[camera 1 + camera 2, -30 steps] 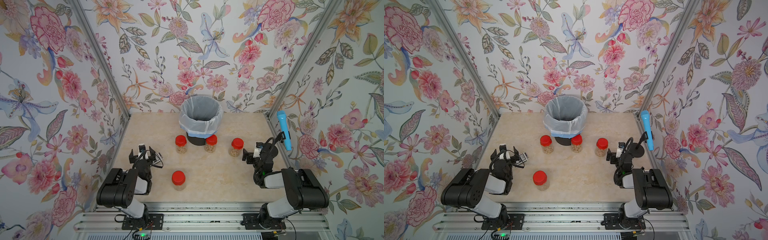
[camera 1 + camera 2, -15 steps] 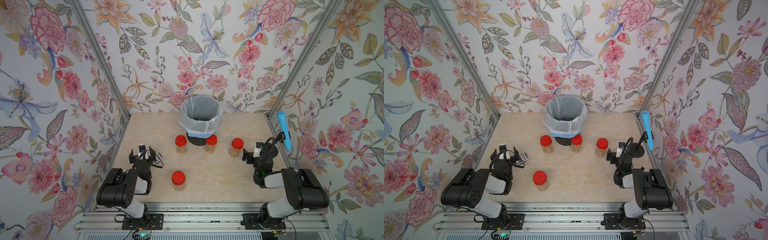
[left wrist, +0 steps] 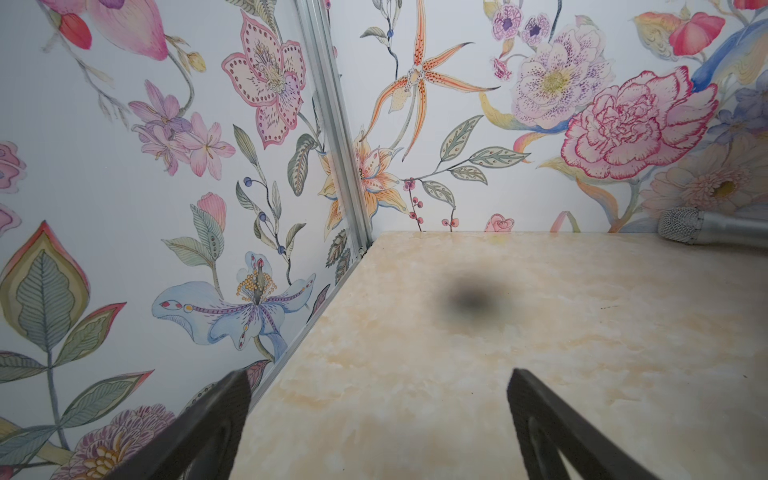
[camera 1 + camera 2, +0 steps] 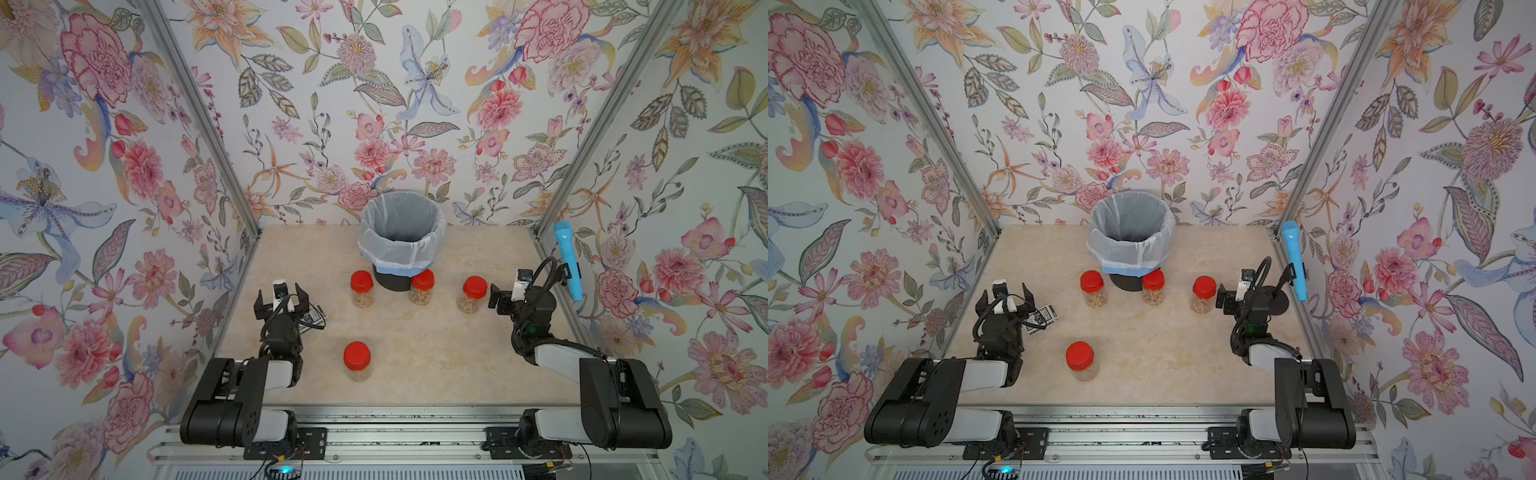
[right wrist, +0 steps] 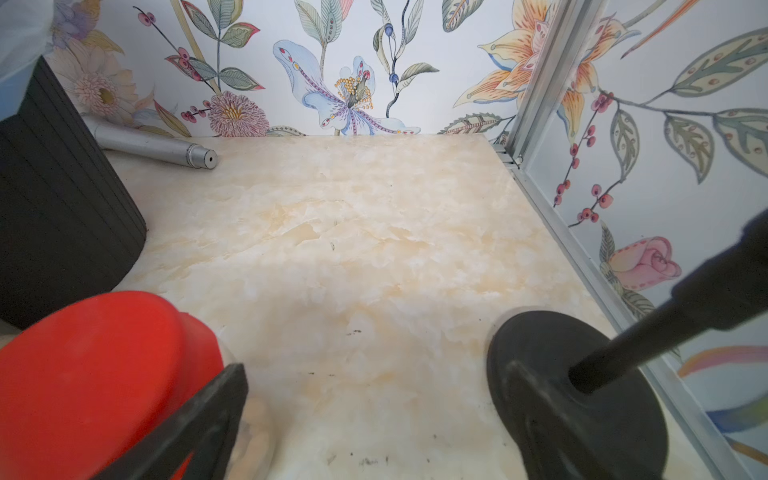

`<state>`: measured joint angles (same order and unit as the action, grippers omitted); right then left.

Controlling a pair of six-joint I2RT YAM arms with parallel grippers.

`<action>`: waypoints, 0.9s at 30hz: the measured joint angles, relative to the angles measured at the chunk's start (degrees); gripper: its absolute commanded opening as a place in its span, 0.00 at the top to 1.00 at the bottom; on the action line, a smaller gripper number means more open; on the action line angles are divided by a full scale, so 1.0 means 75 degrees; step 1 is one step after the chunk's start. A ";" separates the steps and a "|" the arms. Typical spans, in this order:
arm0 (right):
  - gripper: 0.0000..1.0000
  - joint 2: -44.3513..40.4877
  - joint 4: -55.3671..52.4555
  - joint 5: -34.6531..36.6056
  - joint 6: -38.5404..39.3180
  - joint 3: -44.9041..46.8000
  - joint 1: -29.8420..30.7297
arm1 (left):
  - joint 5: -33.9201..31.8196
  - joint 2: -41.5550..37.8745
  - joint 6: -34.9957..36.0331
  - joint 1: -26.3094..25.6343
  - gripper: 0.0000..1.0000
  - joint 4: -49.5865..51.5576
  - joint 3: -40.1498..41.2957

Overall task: Empty moldy peanuts from jars
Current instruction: Move the trash bin to the center of the board.

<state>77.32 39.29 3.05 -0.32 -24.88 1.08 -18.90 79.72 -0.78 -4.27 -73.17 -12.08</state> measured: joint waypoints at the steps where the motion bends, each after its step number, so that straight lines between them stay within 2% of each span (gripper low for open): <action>1: 0.00 -0.0160 -0.0210 0.0000 -0.0064 -0.0032 0.0000 | -0.0003 -0.0058 0.0000 0.0000 0.00 0.0041 0.0006; 8: 0.00 -0.0973 -0.1515 0.0032 -0.0516 -0.0621 0.0000 | 0.0020 -0.0533 0.0038 -0.0006 0.00 0.0329 0.0006; 17: 0.00 -0.1271 -0.2789 -0.0297 -0.0868 -0.1029 0.0117 | 0.0154 -0.0606 0.0055 -0.0012 0.00 0.0734 -0.0038; 23: 0.00 -0.1274 -0.3468 -0.0545 -0.0970 -0.1550 0.0367 | 0.0443 -0.0941 0.0047 -0.0020 0.00 0.1384 -0.0533; 27: 0.00 -0.1265 -0.3745 -0.0580 -0.1084 -0.1979 0.0495 | 0.0638 -0.1215 -0.0099 -0.0026 0.00 0.2253 -0.1279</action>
<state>67.83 11.20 -1.30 -8.45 -39.72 4.80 -14.11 70.61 -1.52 -4.47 -56.27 -21.67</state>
